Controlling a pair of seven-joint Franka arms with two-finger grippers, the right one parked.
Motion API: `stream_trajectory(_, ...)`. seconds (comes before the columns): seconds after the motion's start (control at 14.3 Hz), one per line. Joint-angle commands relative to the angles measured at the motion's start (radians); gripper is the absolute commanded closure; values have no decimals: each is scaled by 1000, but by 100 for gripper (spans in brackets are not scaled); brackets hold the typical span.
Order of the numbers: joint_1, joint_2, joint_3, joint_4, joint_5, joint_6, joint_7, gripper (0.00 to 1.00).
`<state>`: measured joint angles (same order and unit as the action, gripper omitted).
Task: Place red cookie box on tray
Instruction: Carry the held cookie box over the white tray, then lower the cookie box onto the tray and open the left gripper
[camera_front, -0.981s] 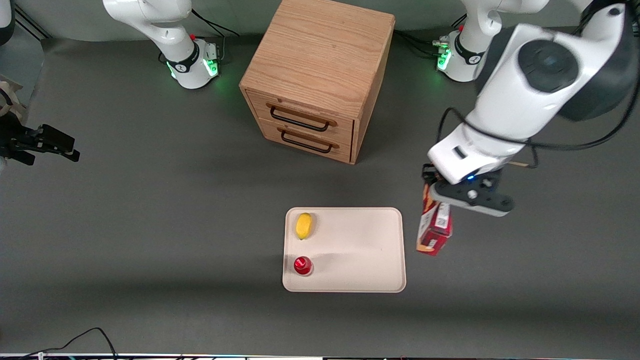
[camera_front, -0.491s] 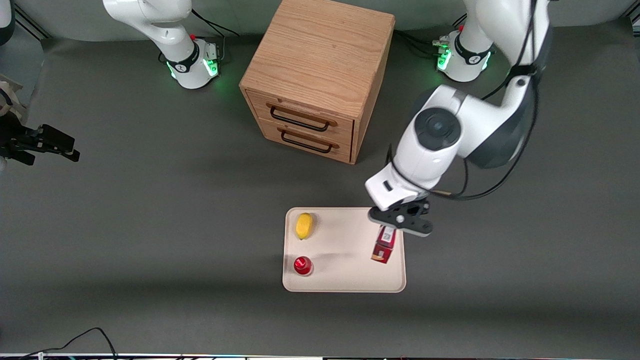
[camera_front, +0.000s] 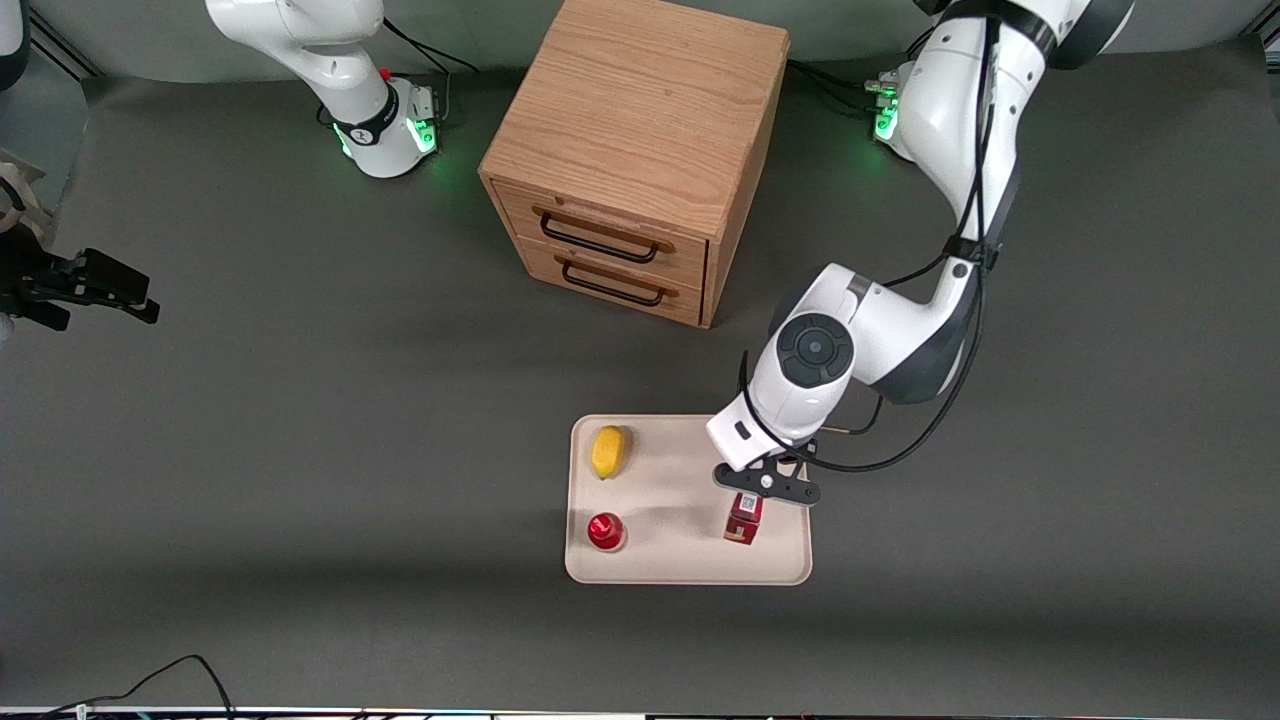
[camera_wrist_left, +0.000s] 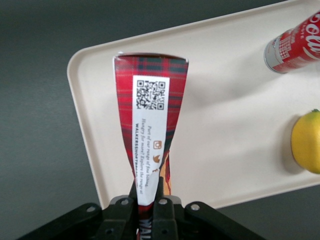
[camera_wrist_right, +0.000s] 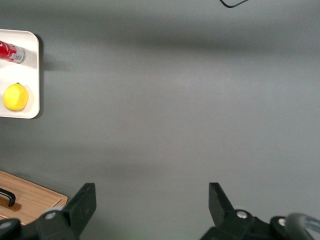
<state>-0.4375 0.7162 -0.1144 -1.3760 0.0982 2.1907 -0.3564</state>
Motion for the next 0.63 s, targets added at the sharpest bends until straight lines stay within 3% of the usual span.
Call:
stream_trajectory(0.0, -43, 29, 36, 35, 3, 27, -53, 100)
stream_trajectory(0.56, -63, 63, 101, 89, -28, 61, -62, 100)
